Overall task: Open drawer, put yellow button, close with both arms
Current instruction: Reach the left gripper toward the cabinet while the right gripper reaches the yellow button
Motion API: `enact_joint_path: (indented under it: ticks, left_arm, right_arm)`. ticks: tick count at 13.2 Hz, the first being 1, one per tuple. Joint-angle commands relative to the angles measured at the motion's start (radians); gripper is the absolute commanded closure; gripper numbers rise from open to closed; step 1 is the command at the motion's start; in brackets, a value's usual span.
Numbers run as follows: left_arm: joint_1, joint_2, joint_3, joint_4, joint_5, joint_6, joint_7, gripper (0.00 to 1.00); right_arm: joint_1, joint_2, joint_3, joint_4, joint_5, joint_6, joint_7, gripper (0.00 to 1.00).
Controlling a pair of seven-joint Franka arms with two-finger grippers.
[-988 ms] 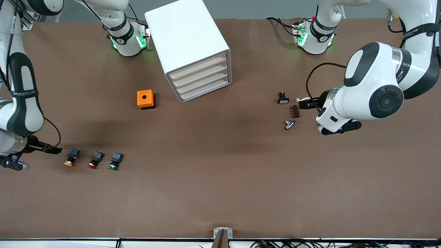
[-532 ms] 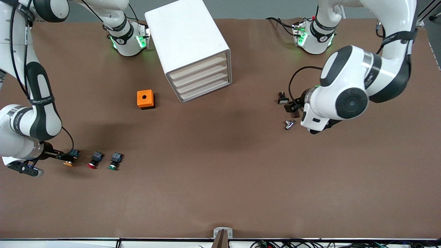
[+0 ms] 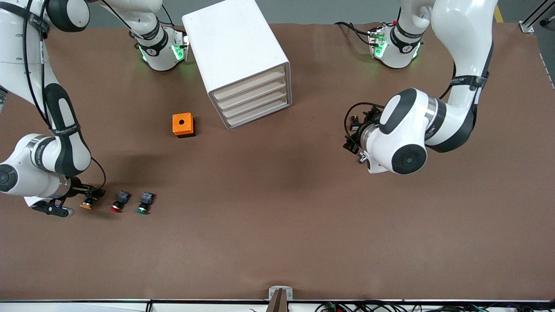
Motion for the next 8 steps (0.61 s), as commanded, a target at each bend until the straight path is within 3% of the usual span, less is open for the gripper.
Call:
enact_joint_path:
  ticks: [1,3,8]
  left_arm:
    - [-0.034,0.073,0.002,0.063,-0.055,-0.016,-0.115,0.0]
    - [-0.034,0.138,0.002,0.063,-0.174,-0.016,-0.197,0.0]
    - [-0.134,0.179,0.002,0.067,-0.392,-0.013,-0.473,0.0]
  right_arm:
    - [-0.002,0.002,0.001,-0.013,-0.013,0.012,-0.044,0.07]
    - [-0.005,0.002,0.002,-0.008,-0.011,0.014,-0.047,0.33]
    - [-0.006,0.023,0.003,0.006,-0.01,0.07,-0.047,0.73]
